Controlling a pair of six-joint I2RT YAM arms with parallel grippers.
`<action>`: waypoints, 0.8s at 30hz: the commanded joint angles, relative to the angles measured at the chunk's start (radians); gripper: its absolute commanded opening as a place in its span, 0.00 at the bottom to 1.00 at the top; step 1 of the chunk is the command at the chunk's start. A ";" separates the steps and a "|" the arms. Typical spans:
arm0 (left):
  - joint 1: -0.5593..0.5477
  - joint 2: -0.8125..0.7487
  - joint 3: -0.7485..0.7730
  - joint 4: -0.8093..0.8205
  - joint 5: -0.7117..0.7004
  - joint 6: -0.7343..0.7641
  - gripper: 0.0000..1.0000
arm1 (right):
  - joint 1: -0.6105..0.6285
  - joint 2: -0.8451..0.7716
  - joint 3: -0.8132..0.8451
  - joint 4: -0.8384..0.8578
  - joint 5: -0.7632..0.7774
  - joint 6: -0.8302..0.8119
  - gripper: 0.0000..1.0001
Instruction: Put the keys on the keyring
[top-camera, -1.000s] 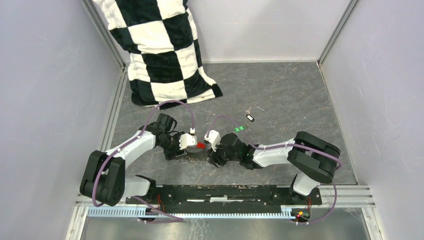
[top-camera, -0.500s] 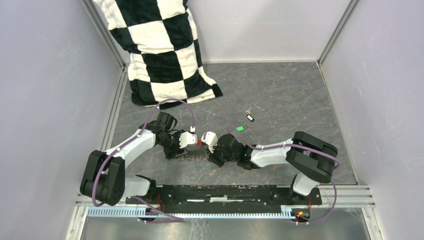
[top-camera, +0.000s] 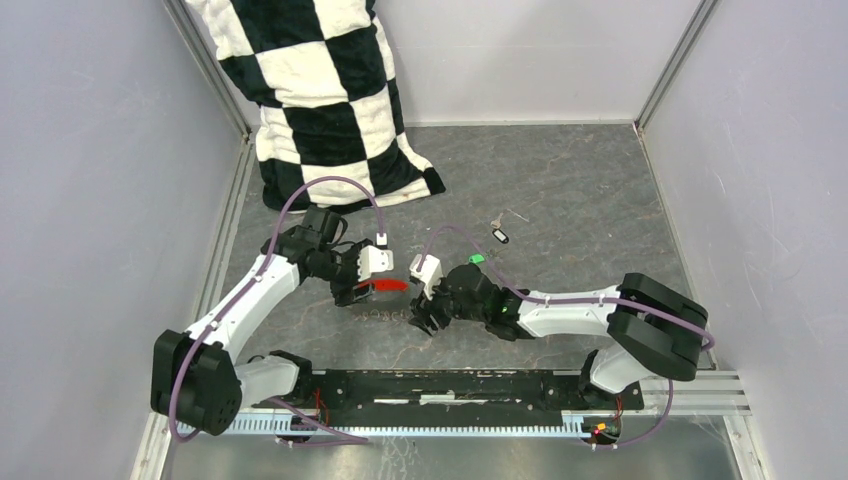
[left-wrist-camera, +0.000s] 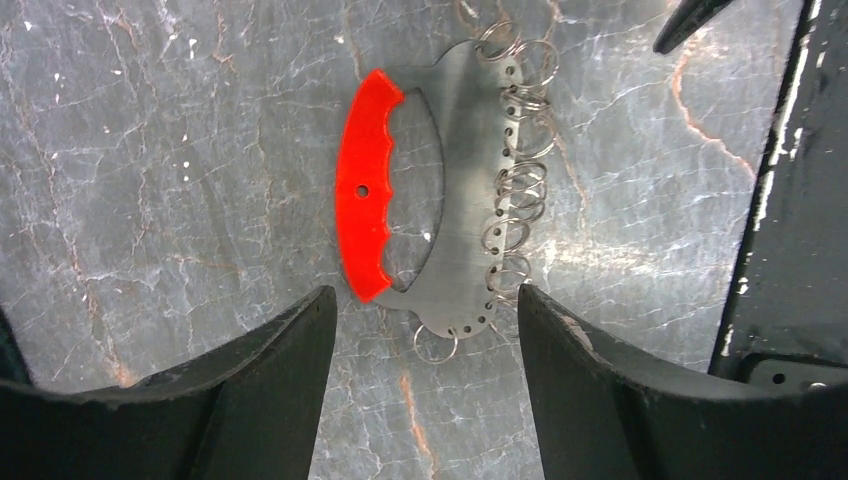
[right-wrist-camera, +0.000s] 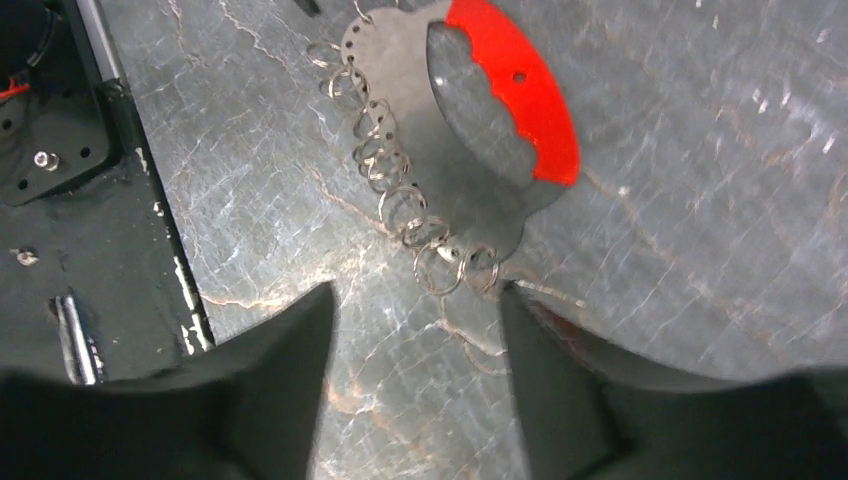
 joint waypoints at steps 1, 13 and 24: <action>-0.002 -0.025 0.018 -0.030 0.069 0.003 0.74 | 0.003 0.007 -0.023 0.026 0.062 -0.010 0.77; 0.002 -0.041 0.010 -0.030 0.053 -0.006 0.74 | 0.003 0.162 0.086 0.026 0.109 -0.041 0.54; 0.003 -0.057 -0.004 -0.046 0.051 0.006 0.73 | -0.001 0.199 0.105 0.032 0.109 -0.044 0.37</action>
